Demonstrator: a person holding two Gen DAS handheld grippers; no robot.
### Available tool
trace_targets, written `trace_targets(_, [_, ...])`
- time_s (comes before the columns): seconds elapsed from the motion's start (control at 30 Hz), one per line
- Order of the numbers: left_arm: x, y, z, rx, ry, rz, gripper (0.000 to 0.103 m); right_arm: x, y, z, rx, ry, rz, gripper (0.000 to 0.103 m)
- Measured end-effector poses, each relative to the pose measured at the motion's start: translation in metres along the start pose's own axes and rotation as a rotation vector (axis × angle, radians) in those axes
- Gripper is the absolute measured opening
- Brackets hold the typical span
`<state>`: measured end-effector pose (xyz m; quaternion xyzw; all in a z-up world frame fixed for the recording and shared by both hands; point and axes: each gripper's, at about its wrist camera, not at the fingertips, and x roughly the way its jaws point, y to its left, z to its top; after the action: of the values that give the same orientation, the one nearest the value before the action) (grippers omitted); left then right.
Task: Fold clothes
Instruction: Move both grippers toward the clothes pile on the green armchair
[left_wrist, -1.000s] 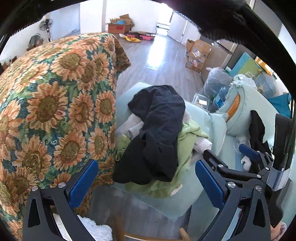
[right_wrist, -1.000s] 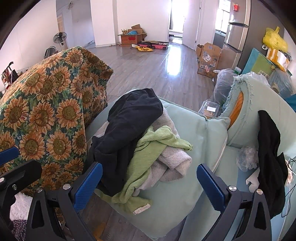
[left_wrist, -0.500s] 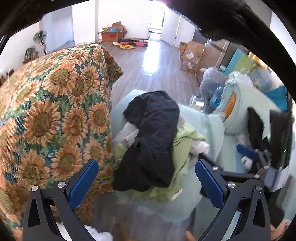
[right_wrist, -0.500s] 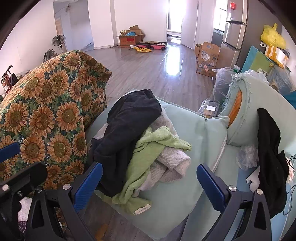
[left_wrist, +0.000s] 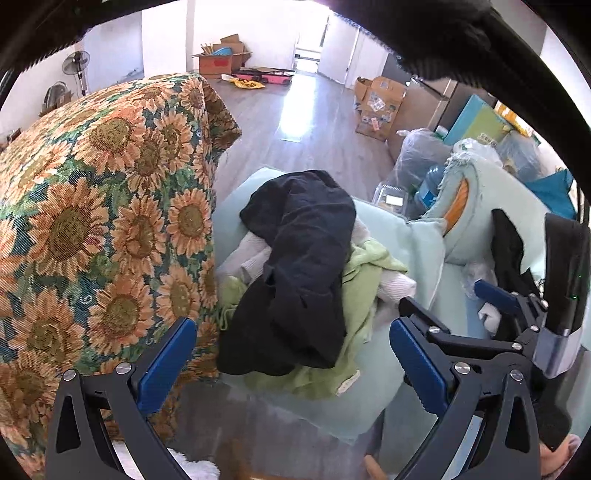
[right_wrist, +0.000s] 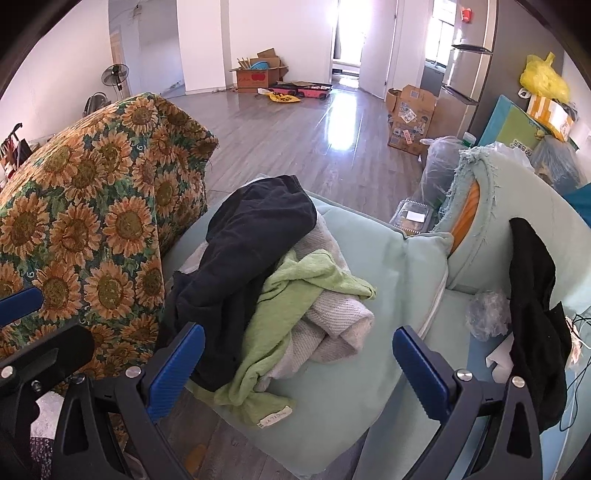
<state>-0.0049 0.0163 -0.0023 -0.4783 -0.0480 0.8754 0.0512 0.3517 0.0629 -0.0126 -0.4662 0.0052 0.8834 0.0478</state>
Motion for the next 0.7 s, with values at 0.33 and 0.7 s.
trace_targets(0.33, [0.008,0.008,0.002,-0.017,0.056,0.022,0.102,-0.001,-0.002,0.001,0.023,0.001,0.019,0.103])
trace_targets(0.7, [0.008,0.018,0.0,-0.084,0.025,-0.008,0.102,0.006,-0.014,0.002,0.091,0.031,0.002,0.103])
